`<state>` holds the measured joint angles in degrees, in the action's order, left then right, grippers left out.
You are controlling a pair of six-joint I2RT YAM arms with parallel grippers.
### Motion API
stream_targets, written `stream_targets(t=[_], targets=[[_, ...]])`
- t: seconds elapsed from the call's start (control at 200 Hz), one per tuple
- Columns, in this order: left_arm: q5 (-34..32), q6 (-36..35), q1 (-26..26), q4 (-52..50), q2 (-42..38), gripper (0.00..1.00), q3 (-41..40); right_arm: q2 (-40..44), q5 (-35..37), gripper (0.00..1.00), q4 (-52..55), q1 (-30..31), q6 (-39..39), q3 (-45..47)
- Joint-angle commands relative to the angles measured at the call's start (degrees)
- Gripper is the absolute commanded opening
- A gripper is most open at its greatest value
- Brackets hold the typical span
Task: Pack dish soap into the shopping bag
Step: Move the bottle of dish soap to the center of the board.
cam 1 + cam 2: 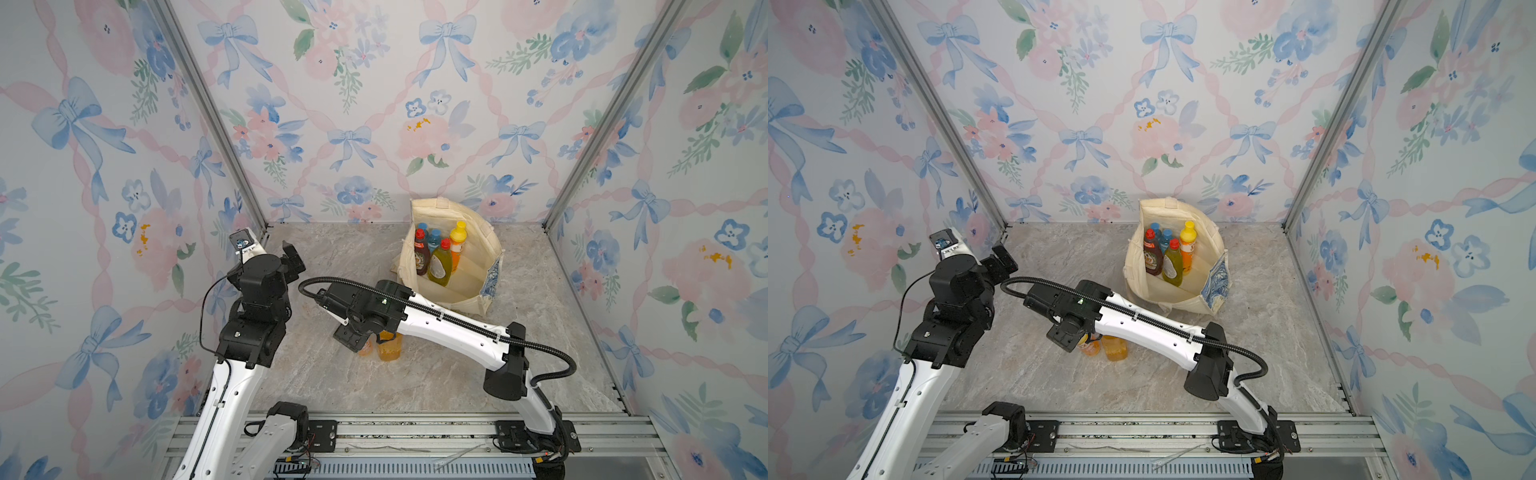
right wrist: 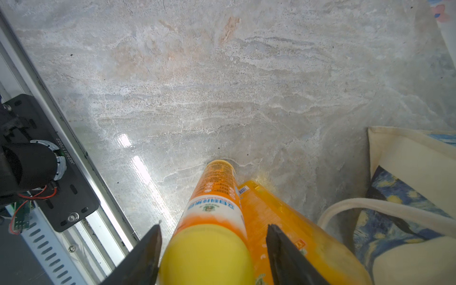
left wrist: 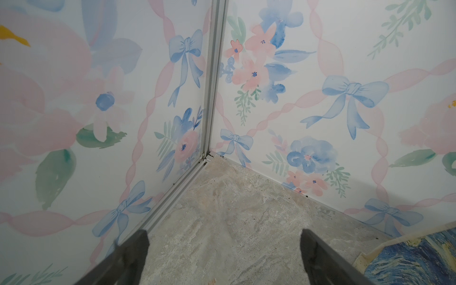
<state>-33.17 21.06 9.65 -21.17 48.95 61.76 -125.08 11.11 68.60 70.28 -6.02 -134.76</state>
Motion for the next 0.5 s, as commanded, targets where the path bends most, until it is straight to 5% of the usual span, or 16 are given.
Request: stream_targets(t=[0.0, 0.495], targets=[[0.21, -0.23, -0.42, -0.66, 0.26, 0.98, -0.68, 3.17, 0.09, 0.68, -1.42, -0.85, -0.6, 0.93], [0.88, 0.65, -0.43, -0.58, 1.34, 0.98, 0.1, 2.22, -3.17, 0.65, -3.25, -1.72, 2.1, 2.47]])
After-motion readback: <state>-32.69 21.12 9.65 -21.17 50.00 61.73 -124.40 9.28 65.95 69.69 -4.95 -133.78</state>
